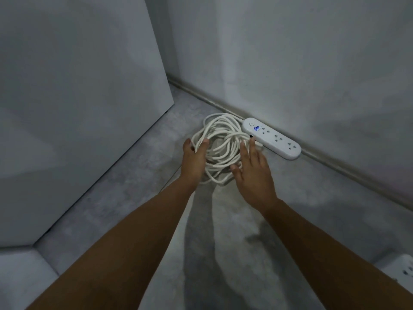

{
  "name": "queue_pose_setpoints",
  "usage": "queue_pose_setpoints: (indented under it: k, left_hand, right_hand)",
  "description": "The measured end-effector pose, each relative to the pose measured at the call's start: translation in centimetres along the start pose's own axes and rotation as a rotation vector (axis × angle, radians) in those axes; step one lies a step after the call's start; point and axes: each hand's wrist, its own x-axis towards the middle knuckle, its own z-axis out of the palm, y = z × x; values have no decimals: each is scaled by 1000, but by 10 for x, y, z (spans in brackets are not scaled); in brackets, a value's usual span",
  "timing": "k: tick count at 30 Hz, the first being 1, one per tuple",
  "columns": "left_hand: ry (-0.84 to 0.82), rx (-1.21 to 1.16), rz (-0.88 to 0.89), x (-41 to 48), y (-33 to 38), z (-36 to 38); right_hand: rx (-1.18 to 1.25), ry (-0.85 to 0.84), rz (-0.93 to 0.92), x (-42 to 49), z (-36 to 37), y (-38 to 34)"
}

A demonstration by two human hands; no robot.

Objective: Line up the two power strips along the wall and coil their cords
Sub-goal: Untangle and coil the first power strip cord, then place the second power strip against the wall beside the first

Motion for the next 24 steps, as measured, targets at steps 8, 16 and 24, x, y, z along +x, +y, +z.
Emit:
queue_pose_setpoints:
  k: [8,16,24]
  left_hand:
    - [18,-30,-114,-11,11,-9]
    - [-23,710,49,-81,15,-37]
    - [-62,1135,250,-173,29,-44]
  right_hand:
    - [-26,-56,33,-12,-15,-3]
    - [-90,-224,87,-51,-75,-14]
    - [-161,-332,117,-115,-149,-19]
